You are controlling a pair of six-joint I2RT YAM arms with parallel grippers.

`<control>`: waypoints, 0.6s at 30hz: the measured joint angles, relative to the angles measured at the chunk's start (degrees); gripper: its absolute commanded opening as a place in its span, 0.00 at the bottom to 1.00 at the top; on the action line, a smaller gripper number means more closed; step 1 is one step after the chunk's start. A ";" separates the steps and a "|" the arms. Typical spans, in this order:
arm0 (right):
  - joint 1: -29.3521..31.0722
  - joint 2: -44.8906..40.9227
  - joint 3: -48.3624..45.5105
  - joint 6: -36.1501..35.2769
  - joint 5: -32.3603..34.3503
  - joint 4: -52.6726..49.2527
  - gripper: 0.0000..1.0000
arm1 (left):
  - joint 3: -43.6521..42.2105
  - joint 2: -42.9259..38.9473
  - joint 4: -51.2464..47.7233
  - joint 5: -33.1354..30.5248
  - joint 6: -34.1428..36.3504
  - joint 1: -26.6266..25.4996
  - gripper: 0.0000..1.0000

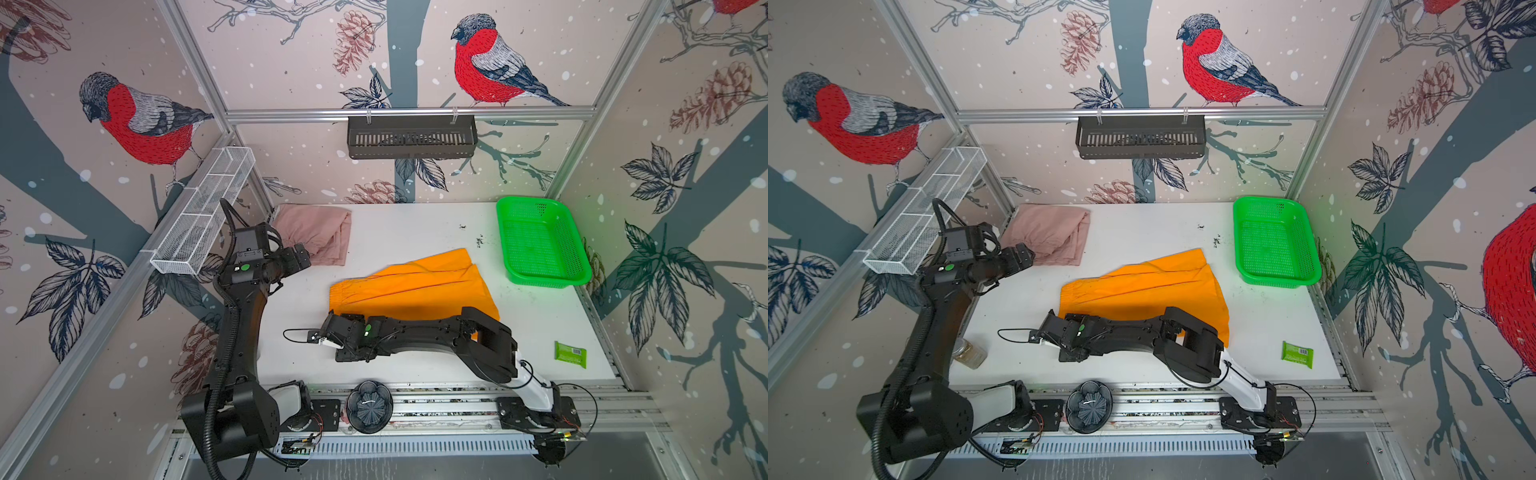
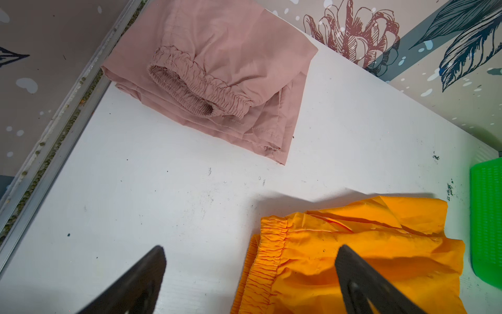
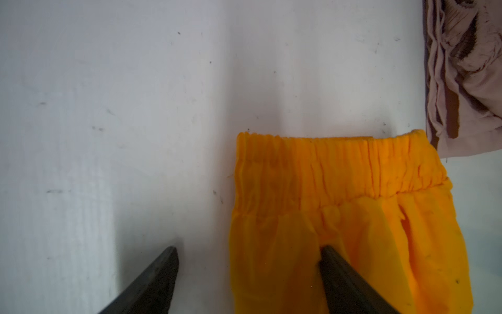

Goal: Fold and stack the shorts

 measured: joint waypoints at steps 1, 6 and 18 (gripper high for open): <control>-0.09 0.17 0.15 -0.33 0.72 0.07 0.83 | -0.22 0.00 0.13 0.04 0.00 0.15 0.98; -1.01 0.59 -0.26 -1.40 2.95 2.40 0.78 | -1.31 -0.07 0.35 0.46 -0.20 0.48 0.98; -3.91 -2.84 -7.74 0.74 -0.46 9.20 0.03 | -10.73 -2.36 4.22 3.58 -3.74 0.59 0.98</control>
